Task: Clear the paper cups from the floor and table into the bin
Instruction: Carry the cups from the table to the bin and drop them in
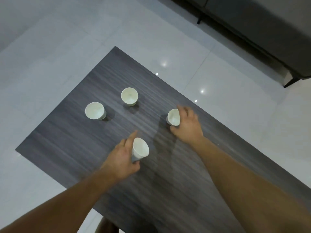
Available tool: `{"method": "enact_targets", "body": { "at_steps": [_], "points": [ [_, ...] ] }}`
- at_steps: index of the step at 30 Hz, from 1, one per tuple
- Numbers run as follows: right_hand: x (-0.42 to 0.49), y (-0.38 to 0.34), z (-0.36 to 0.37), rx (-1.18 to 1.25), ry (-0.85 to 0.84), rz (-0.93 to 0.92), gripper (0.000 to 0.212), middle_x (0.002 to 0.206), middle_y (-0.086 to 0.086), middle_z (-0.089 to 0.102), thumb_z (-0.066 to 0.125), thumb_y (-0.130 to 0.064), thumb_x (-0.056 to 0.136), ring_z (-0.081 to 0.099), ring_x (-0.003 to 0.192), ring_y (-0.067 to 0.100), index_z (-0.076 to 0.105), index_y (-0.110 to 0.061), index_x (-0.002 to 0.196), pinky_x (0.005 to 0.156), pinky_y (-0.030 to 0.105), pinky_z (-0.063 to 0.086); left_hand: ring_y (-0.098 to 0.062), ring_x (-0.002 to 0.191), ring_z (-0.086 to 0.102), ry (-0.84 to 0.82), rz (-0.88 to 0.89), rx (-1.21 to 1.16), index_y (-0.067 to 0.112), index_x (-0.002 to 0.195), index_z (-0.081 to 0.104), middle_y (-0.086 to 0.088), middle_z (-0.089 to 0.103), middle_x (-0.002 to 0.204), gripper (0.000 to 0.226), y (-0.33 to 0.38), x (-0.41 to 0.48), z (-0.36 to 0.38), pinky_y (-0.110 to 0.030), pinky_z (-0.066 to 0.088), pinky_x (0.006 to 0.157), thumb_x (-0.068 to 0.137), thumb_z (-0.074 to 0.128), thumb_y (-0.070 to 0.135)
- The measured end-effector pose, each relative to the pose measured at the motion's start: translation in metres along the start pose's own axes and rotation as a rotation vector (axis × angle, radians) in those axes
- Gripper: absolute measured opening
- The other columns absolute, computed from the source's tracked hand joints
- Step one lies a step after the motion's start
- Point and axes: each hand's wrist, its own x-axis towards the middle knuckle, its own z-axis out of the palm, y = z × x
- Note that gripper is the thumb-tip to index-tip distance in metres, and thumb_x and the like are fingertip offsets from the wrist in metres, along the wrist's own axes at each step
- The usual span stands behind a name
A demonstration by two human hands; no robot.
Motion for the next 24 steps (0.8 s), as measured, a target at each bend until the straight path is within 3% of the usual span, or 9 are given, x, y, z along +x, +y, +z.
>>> {"method": "enact_targets", "body": {
  "at_steps": [5,10,14,18,24],
  "points": [
    [0.038,-0.003,0.024,-0.176,-0.177,0.063,0.092,0.159,0.009,0.006,0.074,-0.037,0.081,0.015,0.143,0.038,0.014,-0.034,0.152,0.110,0.051,0.034,-0.019,0.110,0.054,0.022,-0.011,-0.046,0.038,0.140,0.025,0.003,0.048,0.122,0.086,-0.041,-0.013,-0.005,-0.027,0.046,0.089,0.070,0.074,0.031],
    [0.014,-0.029,0.056,-0.181,-0.239,0.079,0.070,0.143,0.012,0.030,0.071,-0.030,0.085,0.037,0.128,0.036,0.035,-0.023,0.145,0.098,0.044,0.044,-0.021,0.112,0.056,0.073,-0.031,0.022,0.034,0.139,0.031,0.005,0.050,0.130,0.081,-0.074,-0.025,-0.023,-0.036,0.050,0.091,0.071,0.073,0.040],
    [-0.028,-0.064,0.063,-0.084,-0.234,0.030,0.067,0.137,0.009,0.034,0.069,-0.030,0.085,0.043,0.122,0.033,0.038,-0.025,0.143,0.097,0.042,0.046,-0.021,0.117,0.053,0.119,-0.027,-0.028,0.030,0.140,0.033,0.004,0.051,0.134,0.083,-0.080,-0.033,-0.047,-0.036,0.048,0.095,0.070,0.077,0.040],
    [-0.061,-0.105,0.053,-0.047,-0.180,-0.065,0.068,0.139,0.005,0.033,0.069,-0.030,0.082,0.042,0.123,0.029,0.038,-0.027,0.143,0.096,0.038,0.043,-0.023,0.114,0.054,0.210,-0.003,-0.059,0.033,0.137,0.030,0.004,0.050,0.132,0.082,-0.079,-0.055,-0.077,-0.033,0.045,0.093,0.070,0.077,0.033],
    [-0.118,-0.174,0.033,-0.058,-0.154,-0.226,0.066,0.140,0.001,0.033,0.068,-0.033,0.083,0.043,0.124,0.026,0.038,-0.028,0.142,0.095,0.039,0.046,-0.022,0.107,0.055,0.331,-0.046,0.022,0.043,0.147,0.010,0.002,0.043,0.130,0.097,-0.078,-0.128,-0.112,-0.033,0.047,0.086,0.074,0.072,0.034]
  ]
}}
